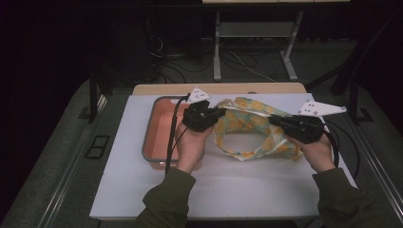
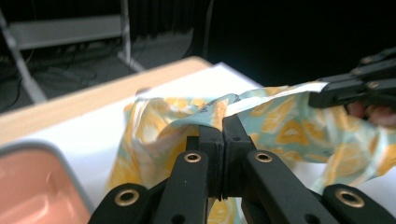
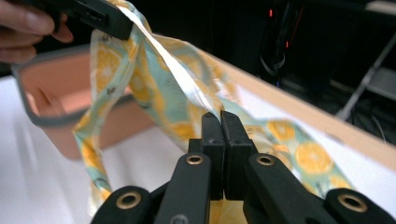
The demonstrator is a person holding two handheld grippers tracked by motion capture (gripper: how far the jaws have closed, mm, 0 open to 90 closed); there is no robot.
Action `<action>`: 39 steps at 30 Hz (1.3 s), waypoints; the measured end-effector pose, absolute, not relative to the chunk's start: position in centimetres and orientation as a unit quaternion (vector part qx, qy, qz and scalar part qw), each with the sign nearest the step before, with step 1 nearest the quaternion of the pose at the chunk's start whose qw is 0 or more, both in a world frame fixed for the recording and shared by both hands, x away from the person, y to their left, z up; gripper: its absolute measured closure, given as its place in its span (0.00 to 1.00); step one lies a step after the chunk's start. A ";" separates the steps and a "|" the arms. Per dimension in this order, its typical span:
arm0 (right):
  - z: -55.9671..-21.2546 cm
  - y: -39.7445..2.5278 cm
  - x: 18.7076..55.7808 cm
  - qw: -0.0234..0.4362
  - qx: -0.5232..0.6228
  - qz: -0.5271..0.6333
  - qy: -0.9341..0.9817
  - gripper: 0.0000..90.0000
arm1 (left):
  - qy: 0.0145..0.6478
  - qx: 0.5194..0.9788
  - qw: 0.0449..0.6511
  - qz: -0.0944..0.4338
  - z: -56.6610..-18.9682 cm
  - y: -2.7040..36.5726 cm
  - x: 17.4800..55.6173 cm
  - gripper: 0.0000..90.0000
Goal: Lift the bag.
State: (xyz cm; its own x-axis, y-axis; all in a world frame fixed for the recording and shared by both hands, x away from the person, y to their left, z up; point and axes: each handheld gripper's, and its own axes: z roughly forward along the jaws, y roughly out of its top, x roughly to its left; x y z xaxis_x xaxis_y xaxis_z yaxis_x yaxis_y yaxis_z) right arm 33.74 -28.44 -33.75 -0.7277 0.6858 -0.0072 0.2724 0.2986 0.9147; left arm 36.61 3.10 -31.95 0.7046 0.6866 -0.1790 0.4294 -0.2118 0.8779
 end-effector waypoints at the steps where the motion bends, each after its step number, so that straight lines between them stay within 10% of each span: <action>1: -34.3 -28.4 34.1 0.198 0.313 0.499 0.783 0.99 | 0.366 0.770 0.508 0.123 -32.3 3.0 36.9 0.98; 14: -39.7 -29.3 37.4 0.165 0.382 0.437 0.797 0.99 | 0.377 0.777 0.489 0.122 -33.3 3.7 37.7 0.72; 24: -37.9 -30.5 36.2 0.131 0.384 0.488 0.773 0.33 | 0.318 0.785 0.520 0.107 -32.8 6.7 35.8 0.39; 39: -37.0 -31.2 31.4 0.099 0.338 0.519 0.779 0.20 | 0.271 0.792 0.536 0.108 -34.7 12.3 31.3 0.18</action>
